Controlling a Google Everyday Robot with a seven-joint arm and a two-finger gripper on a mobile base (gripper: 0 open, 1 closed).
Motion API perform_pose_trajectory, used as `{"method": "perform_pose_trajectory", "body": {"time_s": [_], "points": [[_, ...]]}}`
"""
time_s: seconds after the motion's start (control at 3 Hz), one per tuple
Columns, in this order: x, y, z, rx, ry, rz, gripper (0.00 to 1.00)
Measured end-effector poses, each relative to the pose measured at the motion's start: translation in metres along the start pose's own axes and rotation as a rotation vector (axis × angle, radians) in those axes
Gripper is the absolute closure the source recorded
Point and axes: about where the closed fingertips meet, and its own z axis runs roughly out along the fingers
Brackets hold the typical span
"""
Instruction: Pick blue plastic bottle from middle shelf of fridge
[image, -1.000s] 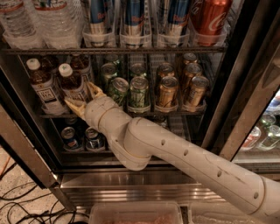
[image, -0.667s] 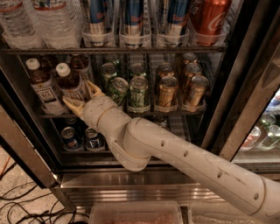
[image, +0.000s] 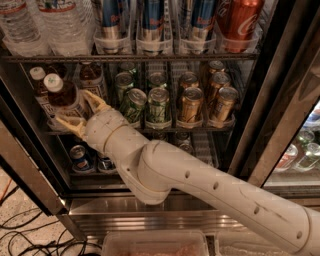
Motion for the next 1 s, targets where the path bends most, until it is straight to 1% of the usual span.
{"method": "perform_pose_trajectory", "body": {"time_s": [0.33,0.67,1.0], "points": [[-0.030,0.012,-0.019,0.006,-0.050,-0.044,1.00],[-0.038,0.021,-0.037,-0.012,-0.057,-0.052,1.00],[-0.023,0.023,-0.060,-0.052,-0.038,0.018,1.00]]}}
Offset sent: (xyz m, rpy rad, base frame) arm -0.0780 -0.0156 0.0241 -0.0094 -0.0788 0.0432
